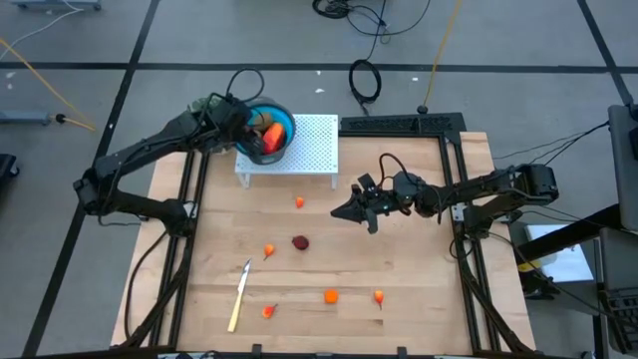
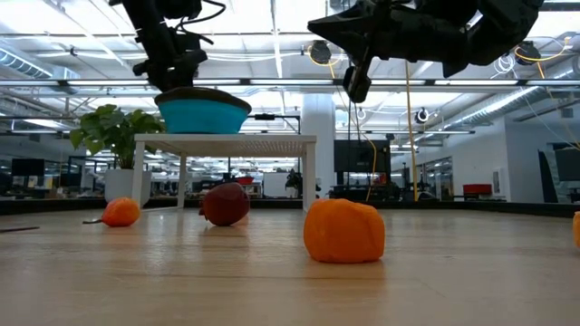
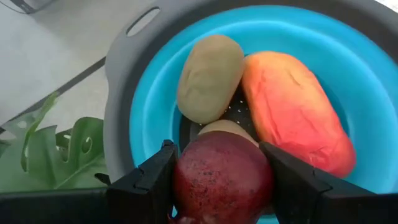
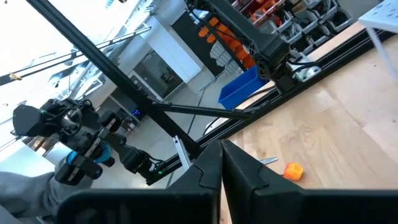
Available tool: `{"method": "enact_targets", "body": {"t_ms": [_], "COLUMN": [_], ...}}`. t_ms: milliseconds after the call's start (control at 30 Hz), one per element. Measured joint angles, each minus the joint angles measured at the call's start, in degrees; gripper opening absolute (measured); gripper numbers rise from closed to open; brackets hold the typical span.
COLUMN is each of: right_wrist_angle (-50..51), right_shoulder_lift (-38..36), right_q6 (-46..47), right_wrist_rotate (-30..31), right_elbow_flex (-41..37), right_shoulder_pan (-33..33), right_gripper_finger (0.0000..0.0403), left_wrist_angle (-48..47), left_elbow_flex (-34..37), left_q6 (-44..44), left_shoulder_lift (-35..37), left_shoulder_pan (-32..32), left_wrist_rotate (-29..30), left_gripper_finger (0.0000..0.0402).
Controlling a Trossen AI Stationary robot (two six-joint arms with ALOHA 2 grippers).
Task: Pick & Place Fruit
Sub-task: Put the right pomegranate into the blue strainer bowl on the shelf, then put the pomegranate into the blue strainer bowl on the shelf
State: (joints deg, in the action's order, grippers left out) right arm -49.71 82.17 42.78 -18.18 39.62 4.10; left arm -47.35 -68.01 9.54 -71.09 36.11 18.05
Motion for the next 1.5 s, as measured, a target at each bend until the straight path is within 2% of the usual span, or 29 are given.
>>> {"method": "enact_targets", "body": {"t_ms": [500,800,1033,1133,1300,1500], "right_wrist_angle": [0.0,0.0,0.0,-0.1,-0.1,-0.1], "right_shoulder_lift": [0.0,0.0,0.0,0.0,0.0,0.0], "right_q6": [0.0,0.0,0.4,1.5,-1.2,-10.1], "right_wrist_rotate": [-0.1,-0.1,-0.1,-0.2,-0.2,-0.2], "right_elbow_flex": [0.0,0.0,0.0,0.0,0.0,0.0], "right_shoulder_pan": [0.5,0.5,0.5,0.5,0.2,-1.1], "right_gripper_finger": [0.0001,0.0001,0.0001,0.0001,0.0001,0.0001], "left_wrist_angle": [0.1,0.5,0.6,-0.9,-4.5,-5.8], "left_elbow_flex": [0.0,0.0,-0.6,-4.5,-11.7,-12.1], "left_q6": [-1.9,-3.0,-6.7,-6.5,-4.7,-4.9], "left_shoulder_lift": [0.0,0.0,-0.1,-0.1,1.3,6.5], "left_shoulder_pan": [3.1,3.2,3.2,3.2,2.1,-2.9], "left_wrist_rotate": [-1.8,-3.0,-2.7,-1.0,-1.5,-3.1], "left_gripper_finger": [0.0204,0.0239,0.0244,0.0235,0.0201,0.0128]}}
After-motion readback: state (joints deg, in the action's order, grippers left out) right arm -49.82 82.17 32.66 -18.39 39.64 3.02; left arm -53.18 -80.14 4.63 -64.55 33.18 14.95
